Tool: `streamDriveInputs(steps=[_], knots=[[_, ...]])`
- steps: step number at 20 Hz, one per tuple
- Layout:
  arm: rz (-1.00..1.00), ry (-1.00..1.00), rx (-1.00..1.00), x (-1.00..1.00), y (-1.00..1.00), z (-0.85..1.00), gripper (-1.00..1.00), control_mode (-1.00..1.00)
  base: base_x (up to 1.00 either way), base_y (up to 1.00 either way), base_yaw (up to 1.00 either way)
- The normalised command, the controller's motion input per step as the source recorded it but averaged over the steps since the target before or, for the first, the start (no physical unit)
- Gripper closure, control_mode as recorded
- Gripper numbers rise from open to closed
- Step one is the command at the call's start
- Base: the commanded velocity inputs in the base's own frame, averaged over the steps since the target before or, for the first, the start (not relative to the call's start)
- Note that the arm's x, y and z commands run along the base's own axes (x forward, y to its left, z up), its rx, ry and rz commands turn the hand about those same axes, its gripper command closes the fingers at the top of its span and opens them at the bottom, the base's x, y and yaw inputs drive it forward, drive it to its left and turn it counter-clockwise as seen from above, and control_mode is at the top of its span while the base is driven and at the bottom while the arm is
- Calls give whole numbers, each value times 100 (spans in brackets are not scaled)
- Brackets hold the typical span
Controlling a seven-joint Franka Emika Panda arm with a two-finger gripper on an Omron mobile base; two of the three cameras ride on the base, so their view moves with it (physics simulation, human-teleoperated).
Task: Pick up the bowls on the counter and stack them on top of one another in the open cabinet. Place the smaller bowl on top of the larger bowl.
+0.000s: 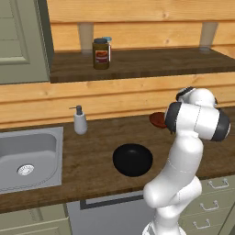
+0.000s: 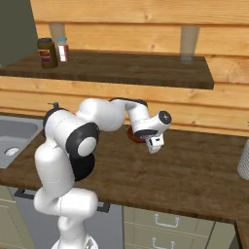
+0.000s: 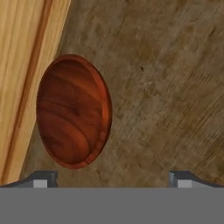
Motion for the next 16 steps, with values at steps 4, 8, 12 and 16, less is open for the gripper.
streamDriveInputs(steps=[4,8,12,16], knots=[[-8,0,-2,43,21,-26,-100,-100,0,0,0],[-6,6,-2,34,7,-24,-100,-100,0,0,0],[-3,11,-4,29,0,-32,-100,-100,0,0,0],[-1,10,-1,34,0,-20,-100,-100,0,0,0]])
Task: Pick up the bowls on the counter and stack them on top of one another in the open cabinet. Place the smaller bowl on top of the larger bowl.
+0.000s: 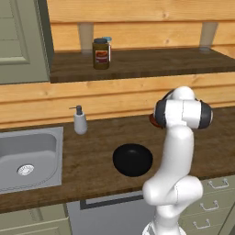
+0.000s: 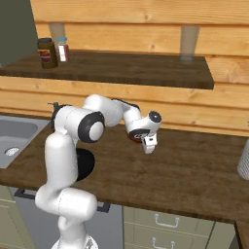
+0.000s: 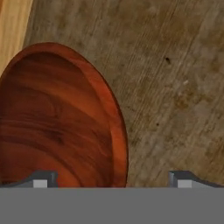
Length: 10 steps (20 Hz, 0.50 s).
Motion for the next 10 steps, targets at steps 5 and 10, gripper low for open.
streamDriveInputs(steps=[5,10], knots=[[-1,6,0,32,0,-21,-100,-100,0,0,0],[0,0,0,7,0,-5,100,-100,0,0,0]])
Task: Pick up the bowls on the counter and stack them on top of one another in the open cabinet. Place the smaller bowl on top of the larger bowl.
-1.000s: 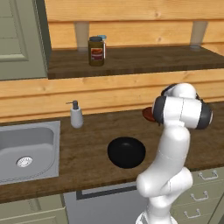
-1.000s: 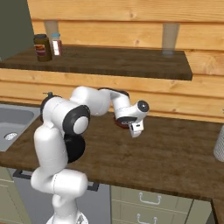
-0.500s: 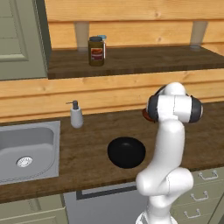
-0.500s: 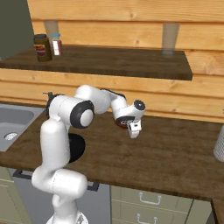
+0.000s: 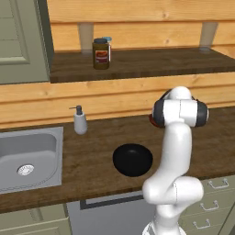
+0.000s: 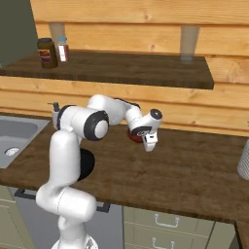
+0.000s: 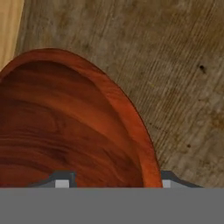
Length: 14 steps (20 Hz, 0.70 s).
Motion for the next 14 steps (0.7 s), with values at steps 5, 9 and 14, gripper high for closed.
streamDriveInputs(steps=[5,9,14], knots=[[0,0,0,0,0,0,100,-100,0,0,0],[-2,-6,3,-53,-10,21,100,-100,0,0,0],[-3,-12,7,-96,-20,83,100,-100,0,0,0]])
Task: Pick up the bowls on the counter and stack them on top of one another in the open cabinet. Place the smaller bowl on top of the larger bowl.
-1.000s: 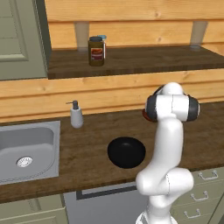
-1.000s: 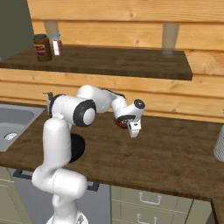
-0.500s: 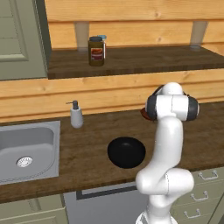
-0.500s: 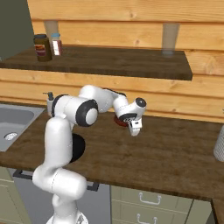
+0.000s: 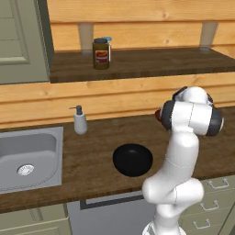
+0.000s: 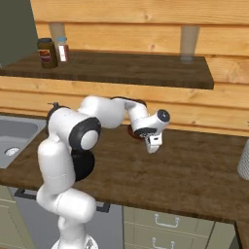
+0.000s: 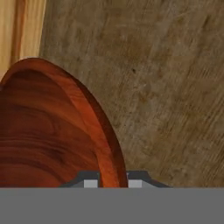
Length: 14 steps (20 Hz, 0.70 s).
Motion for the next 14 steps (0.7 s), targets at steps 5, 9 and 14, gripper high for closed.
streamDriveInputs(steps=[5,9,14], knots=[[1,-20,7,-100,-13,96,100,-100,0,0,0],[16,-9,0,-100,29,59,100,-100,0,0,0],[26,0,-6,-100,98,13,100,-100,0,0,0]])
